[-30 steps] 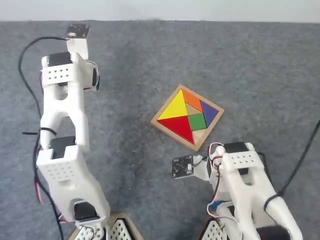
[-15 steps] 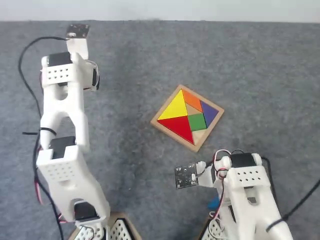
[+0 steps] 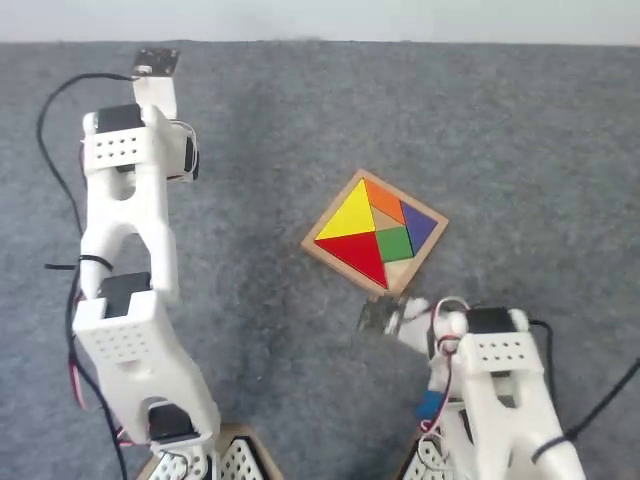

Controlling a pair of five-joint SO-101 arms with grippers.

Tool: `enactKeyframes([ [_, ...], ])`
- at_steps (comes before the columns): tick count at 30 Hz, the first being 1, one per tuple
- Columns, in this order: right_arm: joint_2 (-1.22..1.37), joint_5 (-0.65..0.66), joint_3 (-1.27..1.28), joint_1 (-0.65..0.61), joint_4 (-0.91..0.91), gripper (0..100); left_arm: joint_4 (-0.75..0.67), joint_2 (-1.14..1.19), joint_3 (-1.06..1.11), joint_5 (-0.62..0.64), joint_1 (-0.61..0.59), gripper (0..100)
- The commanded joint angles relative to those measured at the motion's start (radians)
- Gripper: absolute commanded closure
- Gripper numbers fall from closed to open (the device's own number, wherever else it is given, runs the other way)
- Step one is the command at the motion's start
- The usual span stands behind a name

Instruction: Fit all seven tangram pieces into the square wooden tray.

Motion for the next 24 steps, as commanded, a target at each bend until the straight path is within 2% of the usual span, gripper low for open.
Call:
enactKeyframes([
  [1, -0.027, -0.265, -0.313, 0.077, 0.031, 99.5, 0.011, -0.077, -0.008, -0.008, -0.005, 90],
  [3, -0.027, -0.388, -0.454, 0.114, 0.071, 98.6, 0.009, -0.077, -0.008, -0.008, -0.002, 90],
  [5, -0.028, -0.456, -0.554, 0.140, 0.101, 99.1, 0.008, -0.077, -0.008, -0.008, 0.002, 90],
  [9, -0.104, -0.549, -0.565, 0.139, 0.093, 99.1, 0.005, -0.077, -0.008, -0.008, 0.002, 90],
  [14, -0.407, -0.611, -0.381, 0.148, 0.016, 99.1, 0.003, -0.077, -0.007, -0.008, 0.002, 90],
  [19, -0.742, -0.606, -0.009, 0.153, -0.048, 99.0, 0.003, -0.075, -0.005, 0.017, 0.005, 90],
  [24, -1.030, -0.609, 0.216, 0.272, -0.047, 99.0, -0.018, -0.075, 0.019, 0.041, 0.017, 90],
])
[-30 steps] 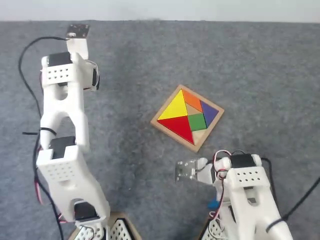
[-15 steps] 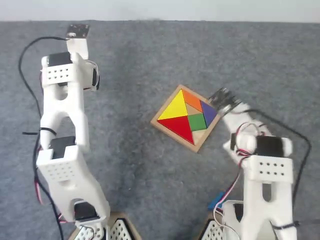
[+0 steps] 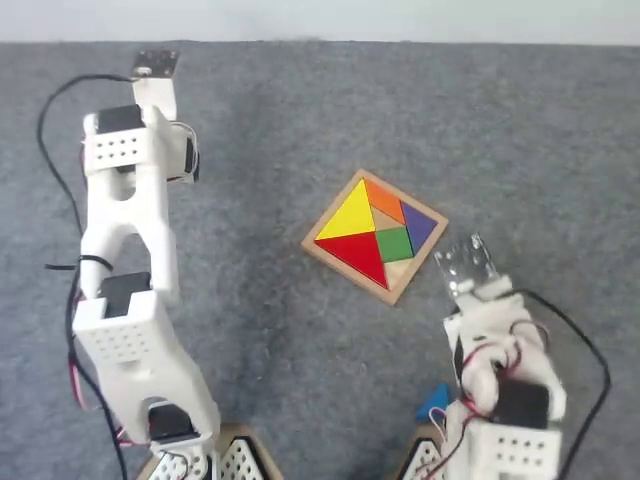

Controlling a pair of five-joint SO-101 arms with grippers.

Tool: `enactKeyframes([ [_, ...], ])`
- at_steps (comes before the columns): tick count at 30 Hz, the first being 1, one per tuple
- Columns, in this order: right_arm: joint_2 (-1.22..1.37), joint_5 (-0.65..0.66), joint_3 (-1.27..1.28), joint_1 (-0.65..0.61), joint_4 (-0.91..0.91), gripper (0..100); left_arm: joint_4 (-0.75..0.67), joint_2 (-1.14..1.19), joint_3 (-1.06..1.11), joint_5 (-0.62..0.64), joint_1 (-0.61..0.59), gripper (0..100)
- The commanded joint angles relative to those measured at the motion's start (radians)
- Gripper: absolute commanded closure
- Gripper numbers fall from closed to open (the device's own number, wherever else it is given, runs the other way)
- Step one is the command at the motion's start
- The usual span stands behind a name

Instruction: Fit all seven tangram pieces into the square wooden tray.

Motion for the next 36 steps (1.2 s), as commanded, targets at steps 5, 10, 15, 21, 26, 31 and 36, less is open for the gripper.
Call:
enactKeyframes([
  [5, -0.180, -0.003, 0.233, 0.237, -0.128, 98.9, -0.123, -0.075, 0.085, 0.074, 0.041, 90],
  [10, -0.194, -0.003, 0.302, 0.317, -0.189, 99.1, -0.215, -0.075, 0.139, 0.127, 0.041, 90],
  [15, -0.194, -0.003, 0.302, 0.410, -0.093, 99.1, -0.261, -0.075, 0.176, 0.132, 0.041, 90],
  [21, -0.203, -0.005, 0.302, 0.415, 0.119, 99.1, -0.327, -0.074, 0.219, 0.132, 0.026, 90],
  [26, -0.209, -0.003, 0.302, 0.417, 0.125, 99.1, -0.413, -0.075, 0.303, 0.130, 0.023, 90],
  [31, -0.213, -0.003, 0.302, 0.420, 0.127, 99.1, -0.442, -0.075, 0.312, 0.130, 0.026, 90],
  [36, -0.213, -0.003, 0.302, 0.420, 0.127, 99.1, -0.442, -0.075, 0.312, 0.129, 0.026, 90],
])
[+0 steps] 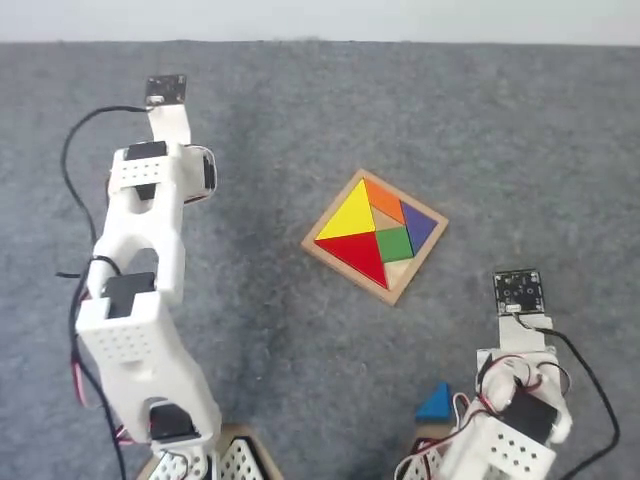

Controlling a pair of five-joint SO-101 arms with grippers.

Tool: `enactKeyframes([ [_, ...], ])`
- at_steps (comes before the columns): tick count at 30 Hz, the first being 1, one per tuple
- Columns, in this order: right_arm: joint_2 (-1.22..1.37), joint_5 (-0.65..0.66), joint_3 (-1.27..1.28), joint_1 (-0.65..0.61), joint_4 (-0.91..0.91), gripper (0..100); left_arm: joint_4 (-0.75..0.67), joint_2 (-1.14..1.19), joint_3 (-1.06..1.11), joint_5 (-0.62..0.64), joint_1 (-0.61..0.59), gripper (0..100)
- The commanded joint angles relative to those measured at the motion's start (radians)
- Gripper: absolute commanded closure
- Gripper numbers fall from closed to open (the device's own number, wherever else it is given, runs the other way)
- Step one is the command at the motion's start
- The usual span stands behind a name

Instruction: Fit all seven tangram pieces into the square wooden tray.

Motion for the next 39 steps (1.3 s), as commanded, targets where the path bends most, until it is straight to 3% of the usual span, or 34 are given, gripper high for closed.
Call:
enactKeyframes([
  [1, -0.022, -0.003, 0.017, 0.019, 0.012, 99.1, -0.021, -0.068, -0.005, 0.008, 0.000, 90],
  [39, -0.022, -0.003, 0.017, 0.016, 0.013, 99.1, -0.077, 0.017, -0.013, 0.006, 0.029, 91],
])
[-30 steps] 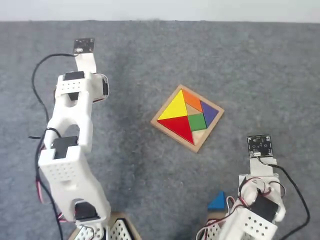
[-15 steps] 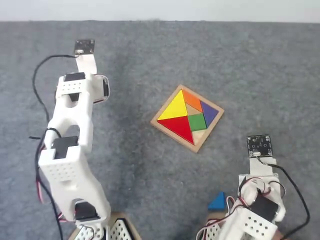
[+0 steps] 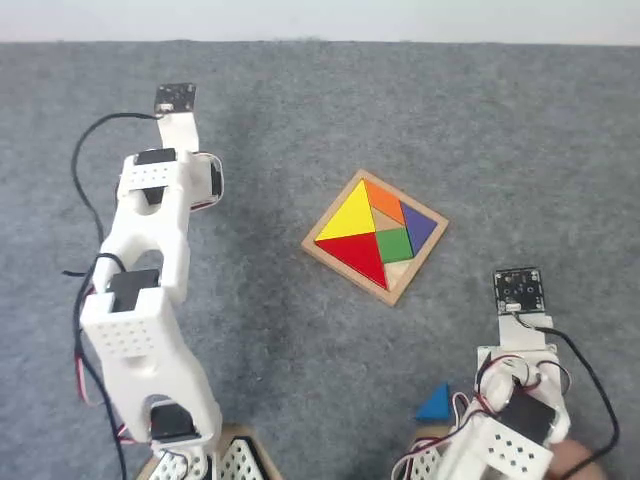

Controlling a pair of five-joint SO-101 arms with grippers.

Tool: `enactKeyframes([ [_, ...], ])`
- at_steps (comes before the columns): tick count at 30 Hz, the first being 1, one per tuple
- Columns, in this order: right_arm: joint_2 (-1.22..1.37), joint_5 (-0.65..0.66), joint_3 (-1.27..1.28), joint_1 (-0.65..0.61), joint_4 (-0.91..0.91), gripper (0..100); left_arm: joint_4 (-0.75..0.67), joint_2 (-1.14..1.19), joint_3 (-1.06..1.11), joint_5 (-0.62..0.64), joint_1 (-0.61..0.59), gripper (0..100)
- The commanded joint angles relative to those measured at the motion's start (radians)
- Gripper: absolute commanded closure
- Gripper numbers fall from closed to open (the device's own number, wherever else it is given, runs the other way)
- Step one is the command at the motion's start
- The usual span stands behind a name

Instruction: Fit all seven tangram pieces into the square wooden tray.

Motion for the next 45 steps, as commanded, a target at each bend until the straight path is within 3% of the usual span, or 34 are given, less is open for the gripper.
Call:
enactKeyframes([
  [1, -0.005, 0.000, 0.017, 0.013, 0.016, 99.1, -0.017, -0.018, -0.047, 0.006, 0.012, 91],
  [45, -0.005, 0.000, 0.017, 0.013, 0.015, 99.1, -0.054, -0.017, -0.030, 0.011, 0.046, 90],
])
